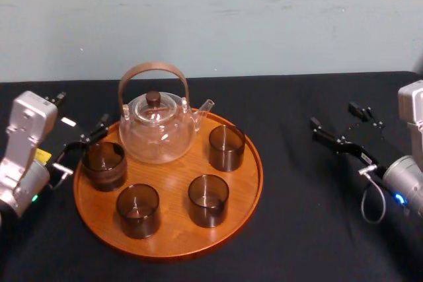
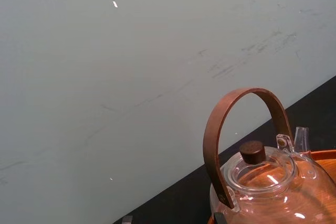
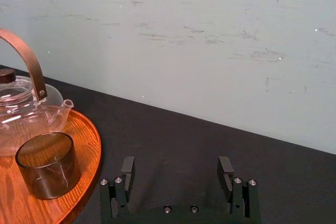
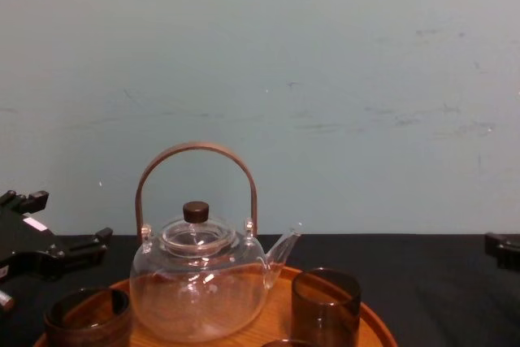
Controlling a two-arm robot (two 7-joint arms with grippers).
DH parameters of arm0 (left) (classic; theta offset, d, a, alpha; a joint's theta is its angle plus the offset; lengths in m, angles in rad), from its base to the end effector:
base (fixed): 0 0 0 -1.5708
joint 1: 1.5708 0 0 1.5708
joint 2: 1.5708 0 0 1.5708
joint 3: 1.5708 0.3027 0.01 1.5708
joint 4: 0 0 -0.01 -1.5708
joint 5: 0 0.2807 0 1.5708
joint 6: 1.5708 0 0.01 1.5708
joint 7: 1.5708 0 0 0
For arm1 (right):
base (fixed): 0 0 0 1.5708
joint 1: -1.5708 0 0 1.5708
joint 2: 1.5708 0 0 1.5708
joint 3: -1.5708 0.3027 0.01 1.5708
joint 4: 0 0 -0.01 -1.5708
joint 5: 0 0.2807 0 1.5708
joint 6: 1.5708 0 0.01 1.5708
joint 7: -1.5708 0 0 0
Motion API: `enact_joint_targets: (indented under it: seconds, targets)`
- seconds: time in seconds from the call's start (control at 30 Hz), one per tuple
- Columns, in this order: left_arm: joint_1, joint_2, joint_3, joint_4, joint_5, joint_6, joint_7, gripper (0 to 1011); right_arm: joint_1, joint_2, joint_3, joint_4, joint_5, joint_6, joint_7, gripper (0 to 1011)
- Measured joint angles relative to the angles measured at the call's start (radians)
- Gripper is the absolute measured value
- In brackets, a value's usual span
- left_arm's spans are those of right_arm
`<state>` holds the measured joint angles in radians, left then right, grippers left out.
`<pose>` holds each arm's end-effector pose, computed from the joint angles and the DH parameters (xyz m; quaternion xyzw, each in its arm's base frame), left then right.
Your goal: Pick up the glass from the table and place it on the tray.
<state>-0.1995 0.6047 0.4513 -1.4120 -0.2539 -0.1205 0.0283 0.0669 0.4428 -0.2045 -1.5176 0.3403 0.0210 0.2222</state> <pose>0.3336 0.0973 -0.3071 0.1415 -0.1325 0.5800 0.7912 0.3144 -0.0856 -0.3024 -0.0701 -0.0041 -0.5568 0.8277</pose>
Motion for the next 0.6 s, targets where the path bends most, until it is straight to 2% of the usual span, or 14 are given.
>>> enact_joint_targets:
  seconds: [0.6]
  targets:
    - [0.0, 0.0, 0.0, 0.0, 0.0, 0.0, 0.0, 1001, 0.001, 0.002, -0.001, 0.0, 0.003, 0.0, 0.003, 1003]
